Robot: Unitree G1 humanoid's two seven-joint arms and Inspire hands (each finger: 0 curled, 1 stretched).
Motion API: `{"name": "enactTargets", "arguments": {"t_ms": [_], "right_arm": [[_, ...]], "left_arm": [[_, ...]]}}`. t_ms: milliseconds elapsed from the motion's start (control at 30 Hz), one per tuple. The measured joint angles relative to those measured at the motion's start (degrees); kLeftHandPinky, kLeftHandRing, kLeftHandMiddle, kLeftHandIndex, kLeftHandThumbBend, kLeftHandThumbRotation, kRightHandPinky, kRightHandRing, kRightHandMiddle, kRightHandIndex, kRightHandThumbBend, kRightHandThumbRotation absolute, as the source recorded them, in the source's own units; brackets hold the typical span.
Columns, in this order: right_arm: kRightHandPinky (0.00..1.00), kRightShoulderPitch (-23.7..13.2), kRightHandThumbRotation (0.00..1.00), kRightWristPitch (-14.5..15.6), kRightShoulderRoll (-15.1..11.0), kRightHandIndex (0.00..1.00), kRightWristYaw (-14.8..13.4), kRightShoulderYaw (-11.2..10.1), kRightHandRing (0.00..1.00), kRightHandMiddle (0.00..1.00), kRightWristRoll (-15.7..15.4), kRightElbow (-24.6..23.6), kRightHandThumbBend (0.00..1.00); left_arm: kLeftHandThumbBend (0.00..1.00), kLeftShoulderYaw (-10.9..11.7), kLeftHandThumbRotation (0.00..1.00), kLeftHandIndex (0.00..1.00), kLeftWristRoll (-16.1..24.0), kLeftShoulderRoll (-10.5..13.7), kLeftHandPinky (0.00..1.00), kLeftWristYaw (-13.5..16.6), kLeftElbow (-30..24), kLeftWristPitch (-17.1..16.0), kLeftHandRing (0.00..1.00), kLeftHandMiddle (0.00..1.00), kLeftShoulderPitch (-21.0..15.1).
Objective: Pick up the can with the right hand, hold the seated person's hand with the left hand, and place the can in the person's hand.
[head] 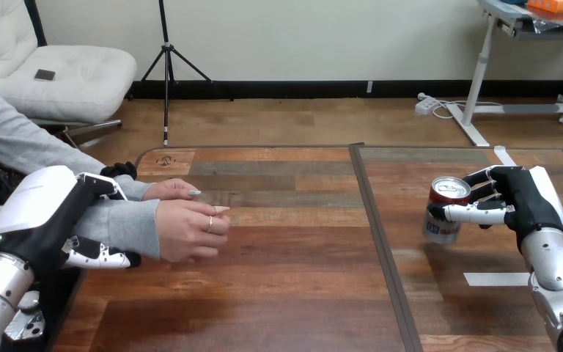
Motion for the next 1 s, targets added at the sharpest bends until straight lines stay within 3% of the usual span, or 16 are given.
{"name": "enactTargets", "arguments": {"t_ms": [600,1000], "right_arm": [[0.37,0.0,0.0,-0.4,0.0,0.46,0.0,0.0,0.4,0.45,0.1,0.0,0.79],[0.35,0.0,0.0,-0.6,0.0,0.46,0.8,0.0,0.39,0.44,0.2,0.0,0.78]], "left_arm": [[0.83,0.4,0.0,0.43,-0.8,-0.3,0.27,-0.1,-0.6,0.2,0.31,0.36,0.1],[0.82,0.6,0.0,0.43,-0.9,-1.7,0.25,-0.1,-1.1,1.5,0.29,0.34,0.1]]}}
